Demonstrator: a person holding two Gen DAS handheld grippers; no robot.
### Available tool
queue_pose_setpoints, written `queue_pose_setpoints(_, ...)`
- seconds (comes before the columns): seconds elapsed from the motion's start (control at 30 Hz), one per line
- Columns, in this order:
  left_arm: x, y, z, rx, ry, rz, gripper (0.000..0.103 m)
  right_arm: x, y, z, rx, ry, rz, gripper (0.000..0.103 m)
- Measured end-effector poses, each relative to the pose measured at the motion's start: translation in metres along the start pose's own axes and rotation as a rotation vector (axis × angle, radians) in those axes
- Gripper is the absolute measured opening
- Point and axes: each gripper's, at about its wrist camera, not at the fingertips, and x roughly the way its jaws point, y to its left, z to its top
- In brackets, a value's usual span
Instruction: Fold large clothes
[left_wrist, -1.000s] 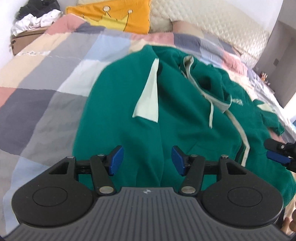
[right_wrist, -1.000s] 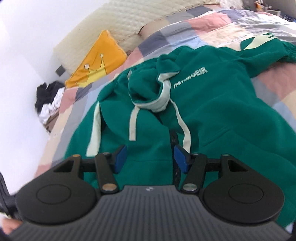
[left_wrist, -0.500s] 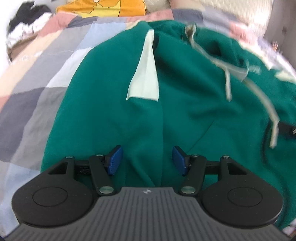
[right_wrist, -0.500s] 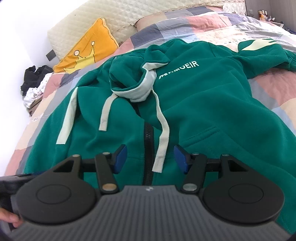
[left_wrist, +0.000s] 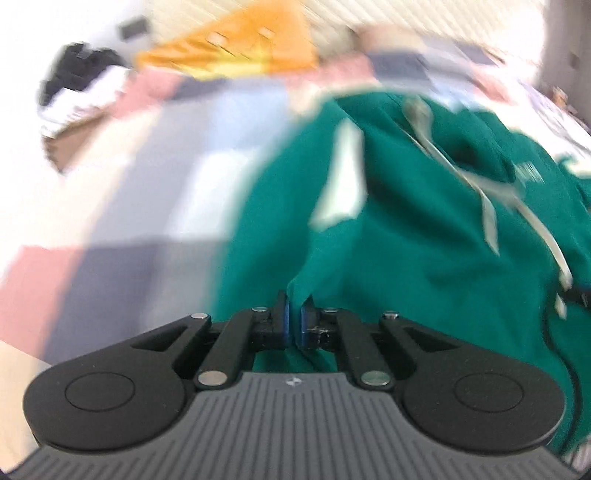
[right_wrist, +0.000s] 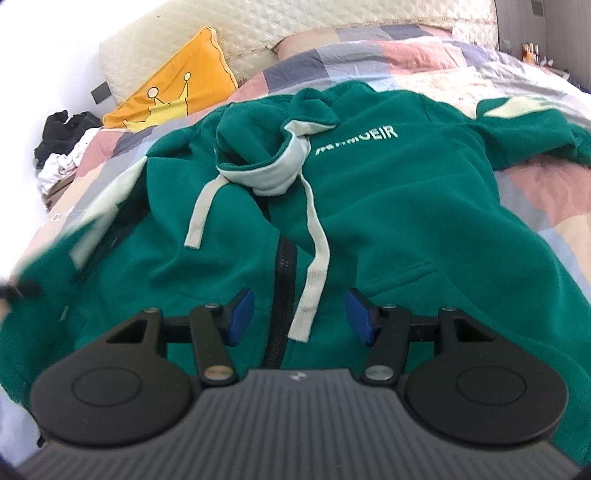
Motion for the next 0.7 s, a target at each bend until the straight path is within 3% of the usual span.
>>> queue_pose_setpoints(0.2, 0.001, 0.102, 0.104, -0.14, -0.098, 0.214, 0.006, -0.003, 0.014, 0.003, -0.065, -0.08, -0.016, 0.058)
queue_pose_setpoints(0.4, 0.043, 0.176, 0.226, -0.226, -0.233, 0.475, 0.005, 0.006, 0.027, 0.006, -0.102, -0.163, -0.048, 0.058)
queue_pose_setpoints(0.57, 0.096, 0.216, 0.311, -0.238, -0.284, 0.576, 0.005, 0.027, 0.036, 0.01, -0.121, -0.178, -0.072, 0.058)
queue_pose_setpoints(0.7, 0.166, 0.224, 0.351, -0.224, -0.254, 0.609, 0.005, 0.044, 0.042, 0.011, -0.121, -0.183, -0.061, 0.058)
